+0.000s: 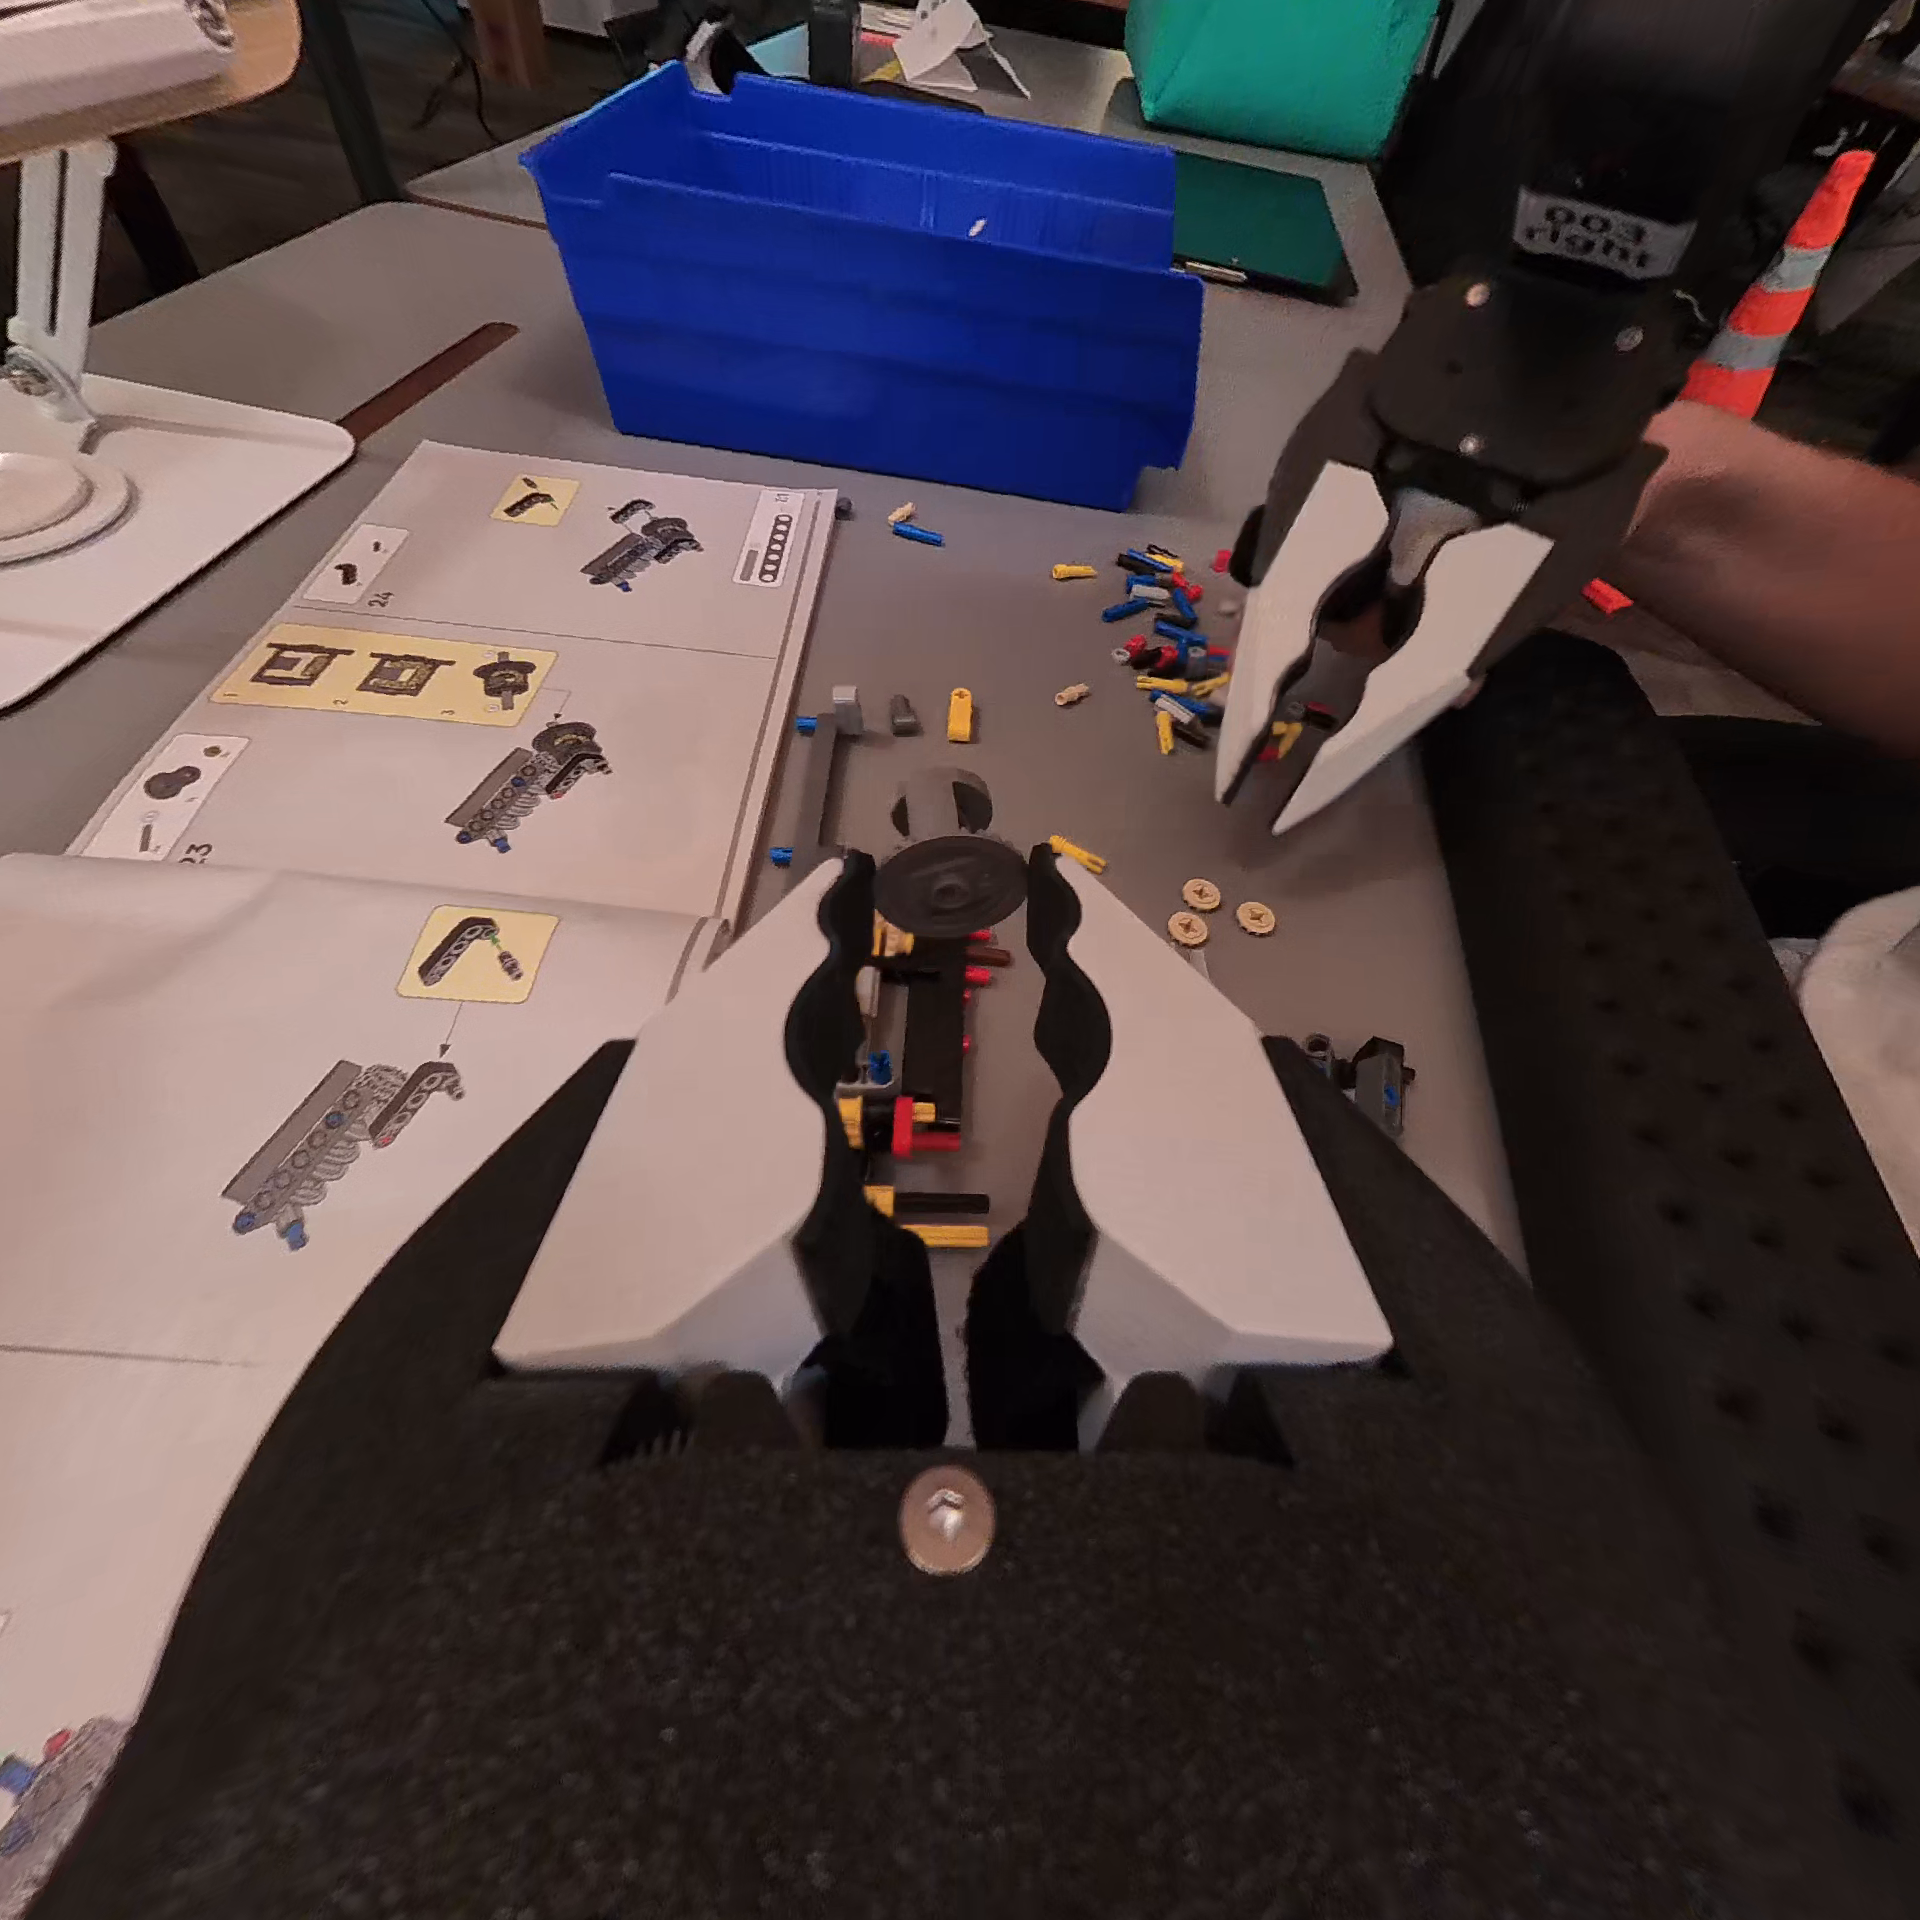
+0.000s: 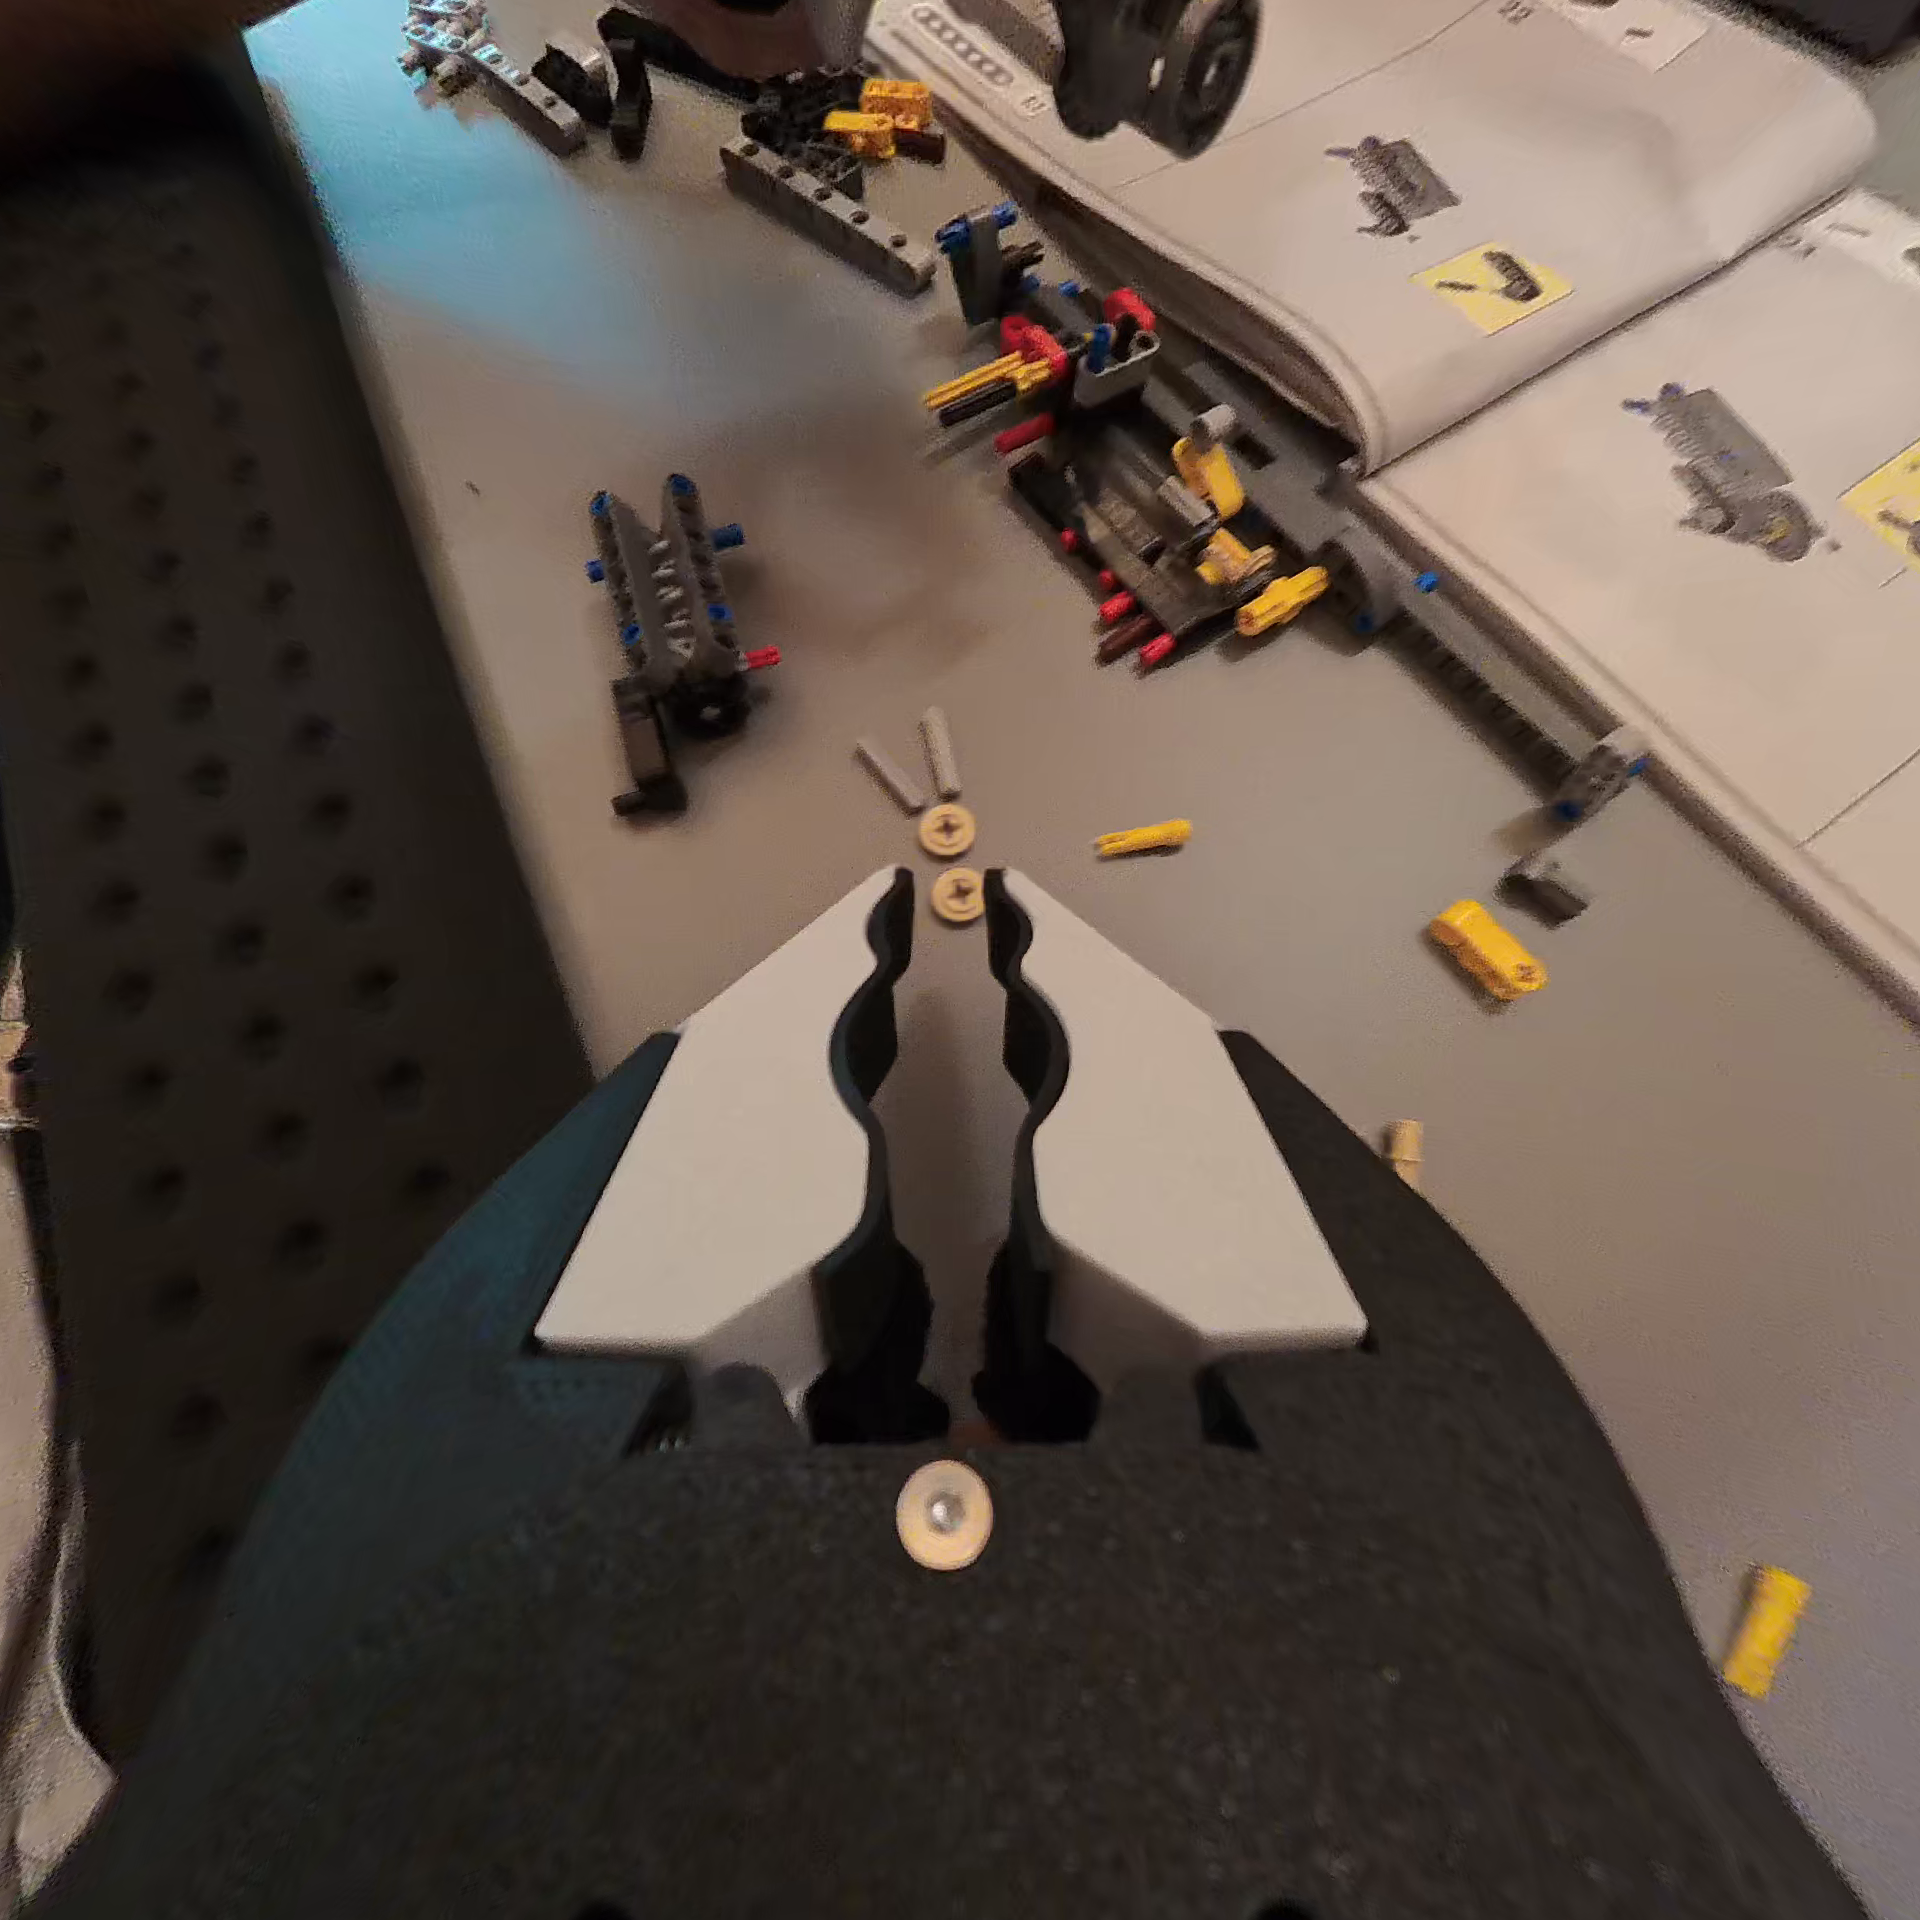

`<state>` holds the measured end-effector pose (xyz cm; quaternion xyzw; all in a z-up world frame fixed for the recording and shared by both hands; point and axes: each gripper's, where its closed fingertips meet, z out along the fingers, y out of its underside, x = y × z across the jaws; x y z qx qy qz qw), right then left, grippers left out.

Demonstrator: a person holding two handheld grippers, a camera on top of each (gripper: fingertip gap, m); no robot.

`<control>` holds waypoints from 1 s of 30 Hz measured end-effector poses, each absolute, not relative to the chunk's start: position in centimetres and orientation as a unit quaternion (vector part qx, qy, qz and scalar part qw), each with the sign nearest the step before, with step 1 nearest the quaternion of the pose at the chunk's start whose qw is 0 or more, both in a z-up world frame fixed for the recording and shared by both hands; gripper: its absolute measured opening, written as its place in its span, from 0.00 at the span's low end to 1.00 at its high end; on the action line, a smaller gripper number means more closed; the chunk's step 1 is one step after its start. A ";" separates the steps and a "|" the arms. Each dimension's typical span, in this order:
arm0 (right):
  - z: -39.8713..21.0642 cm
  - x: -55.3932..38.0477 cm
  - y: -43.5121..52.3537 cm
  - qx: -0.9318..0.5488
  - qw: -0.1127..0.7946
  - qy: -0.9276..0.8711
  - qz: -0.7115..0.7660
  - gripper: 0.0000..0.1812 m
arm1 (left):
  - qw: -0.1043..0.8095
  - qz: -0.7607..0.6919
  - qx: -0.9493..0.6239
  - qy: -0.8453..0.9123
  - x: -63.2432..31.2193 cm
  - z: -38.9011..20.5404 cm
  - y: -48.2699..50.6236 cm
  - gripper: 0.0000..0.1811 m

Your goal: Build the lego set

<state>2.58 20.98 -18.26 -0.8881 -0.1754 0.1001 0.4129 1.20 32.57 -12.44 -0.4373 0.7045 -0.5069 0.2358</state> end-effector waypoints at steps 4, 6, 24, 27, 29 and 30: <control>-19.8 1.3 20.0 -0.903 0.375 -0.173 0.121 0.08 | 0.234 -0.498 -0.434 0.713 1.2 -13.0 32.2 0.16; -20.1 1.0 19.7 -0.906 0.366 -0.174 0.121 0.07 | 0.237 -0.501 -0.434 0.710 1.1 -12.8 32.2 0.16; -21.3 0.0 21.3 -0.910 0.353 -0.203 0.079 0.02 | 0.210 -0.487 -0.418 0.738 0.6 -13.9 30.8 0.16; -19.9 -0.9 21.7 -0.897 0.385 -0.158 0.150 0.02 | 0.202 -0.492 -0.414 0.739 0.4 -13.8 30.5 0.16; -18.0 -1.1 22.2 -0.877 0.412 -0.100 0.225 0.02 | 0.203 -0.495 -0.404 0.742 0.3 -13.7 30.1 0.15; -16.5 -1.5 22.6 -0.857 0.432 -0.076 0.271 0.02 | 0.204 -0.497 -0.394 0.746 0.2 -13.6 29.7 0.16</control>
